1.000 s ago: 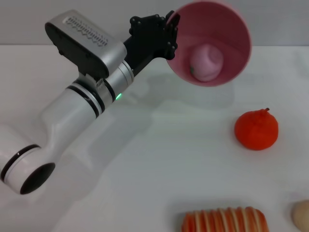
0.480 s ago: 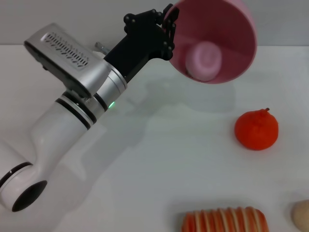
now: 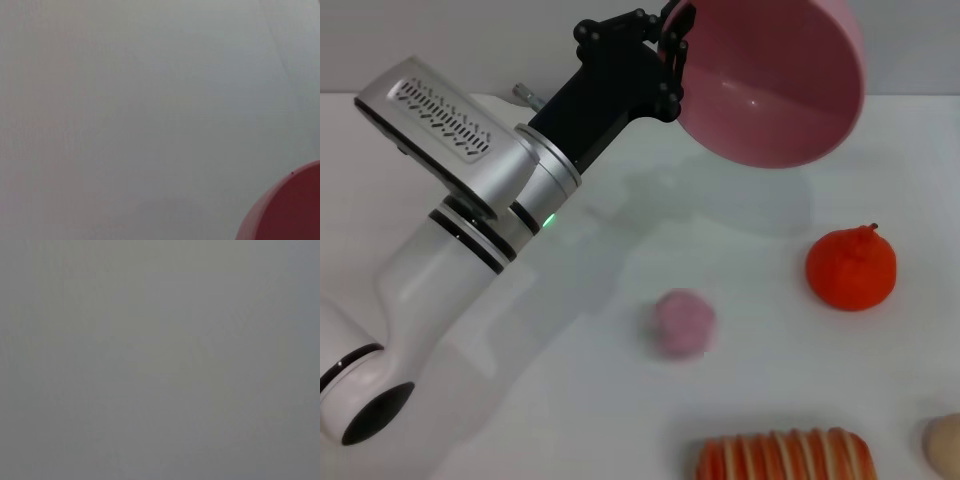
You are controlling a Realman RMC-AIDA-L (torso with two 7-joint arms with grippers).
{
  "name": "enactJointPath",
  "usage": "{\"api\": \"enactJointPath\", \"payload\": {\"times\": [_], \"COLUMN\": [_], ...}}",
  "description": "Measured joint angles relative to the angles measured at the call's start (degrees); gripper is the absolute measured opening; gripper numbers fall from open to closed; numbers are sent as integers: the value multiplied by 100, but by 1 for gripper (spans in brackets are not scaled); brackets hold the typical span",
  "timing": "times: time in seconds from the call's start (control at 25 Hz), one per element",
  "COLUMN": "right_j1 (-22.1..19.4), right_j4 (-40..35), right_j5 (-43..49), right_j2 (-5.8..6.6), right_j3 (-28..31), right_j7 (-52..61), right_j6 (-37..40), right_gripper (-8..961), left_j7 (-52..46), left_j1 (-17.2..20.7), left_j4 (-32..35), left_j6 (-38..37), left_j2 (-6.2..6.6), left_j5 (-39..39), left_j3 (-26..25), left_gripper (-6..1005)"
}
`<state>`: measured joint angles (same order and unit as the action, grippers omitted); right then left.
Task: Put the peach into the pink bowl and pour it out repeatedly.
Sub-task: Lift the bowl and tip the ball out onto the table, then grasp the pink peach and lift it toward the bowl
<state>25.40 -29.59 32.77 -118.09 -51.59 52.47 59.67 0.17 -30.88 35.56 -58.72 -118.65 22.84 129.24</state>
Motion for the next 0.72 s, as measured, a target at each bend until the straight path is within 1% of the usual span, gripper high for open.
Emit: {"api": "enactJointPath", "payload": {"times": [0.08,0.2,0.32,0.44,0.6,0.64,0.72], "right_j1": [0,6,15,27,28,24,21], "right_j4": [0,0,-1,-2,-50,-100,-198], "right_j5": [0,8,32,41,250,406,741], "right_j2": [-1,-3,-4,-4,2,3,4], "right_j3": [1,-1,-36,-80,-257,-313,-349], "right_j7": [0,0,0,1,6,32,185], "right_j6": [0,0,1,2,52,73,143], "right_gripper": [464,462,459,456,453,452,450], "left_j7": [-20,-172,-599,-951,-1336,-1408,-1437], "left_j1": [-39,-149,-351,-602,-869,-946,-1037], "left_j4": [-5,-1,31,36,128,157,174], "left_j6": [105,520,1253,2142,3243,3592,3981], "left_j2": [0,6,29,37,66,79,90], "left_j5": [0,18,13,3,-1,-6,-8], "left_j3": [-4,-60,-198,-440,-933,-1117,-1321], "left_gripper": [45,45,45,45,45,45,45]}}
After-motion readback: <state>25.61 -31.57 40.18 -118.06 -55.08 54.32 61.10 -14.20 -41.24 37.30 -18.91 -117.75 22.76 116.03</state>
